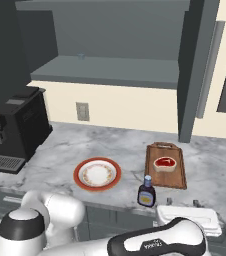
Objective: Pick the steak from the plate and place it on the cutting board. Then pick the condiment bottle from the cabinet and place it next to the cutting board.
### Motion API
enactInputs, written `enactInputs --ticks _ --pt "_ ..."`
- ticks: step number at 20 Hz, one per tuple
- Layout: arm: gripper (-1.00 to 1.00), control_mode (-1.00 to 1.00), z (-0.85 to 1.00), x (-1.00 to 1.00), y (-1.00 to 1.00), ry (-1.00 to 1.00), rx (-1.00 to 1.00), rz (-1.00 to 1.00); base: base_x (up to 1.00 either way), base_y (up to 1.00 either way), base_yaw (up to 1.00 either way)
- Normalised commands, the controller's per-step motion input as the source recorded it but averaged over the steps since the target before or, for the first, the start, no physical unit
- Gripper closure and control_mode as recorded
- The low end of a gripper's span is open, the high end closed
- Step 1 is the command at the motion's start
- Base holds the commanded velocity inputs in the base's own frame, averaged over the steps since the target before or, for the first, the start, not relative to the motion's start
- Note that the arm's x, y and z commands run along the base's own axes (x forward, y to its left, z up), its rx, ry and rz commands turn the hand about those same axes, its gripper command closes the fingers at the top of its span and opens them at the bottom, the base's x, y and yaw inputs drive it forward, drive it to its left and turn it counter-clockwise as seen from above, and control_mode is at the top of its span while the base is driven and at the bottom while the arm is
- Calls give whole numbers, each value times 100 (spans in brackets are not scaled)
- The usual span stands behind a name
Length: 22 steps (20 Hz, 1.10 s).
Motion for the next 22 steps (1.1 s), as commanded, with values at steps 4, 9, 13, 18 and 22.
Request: enactInputs --ticks 4,9,13,18,22 --pt "-100 -100 71 -1 -33 0 0 0 0 0 0" --pt "-100 -100 89 -10 -23 0 0 0 0 0 0" --pt "-100 -100 72 -35 -10 0 0 0 0 0 0" --pt "-100 -100 54 -58 -2 -1 0 0 0 0 0" --pt "-100 -100 48 -54 0 -1 -1 0 0 0 0"
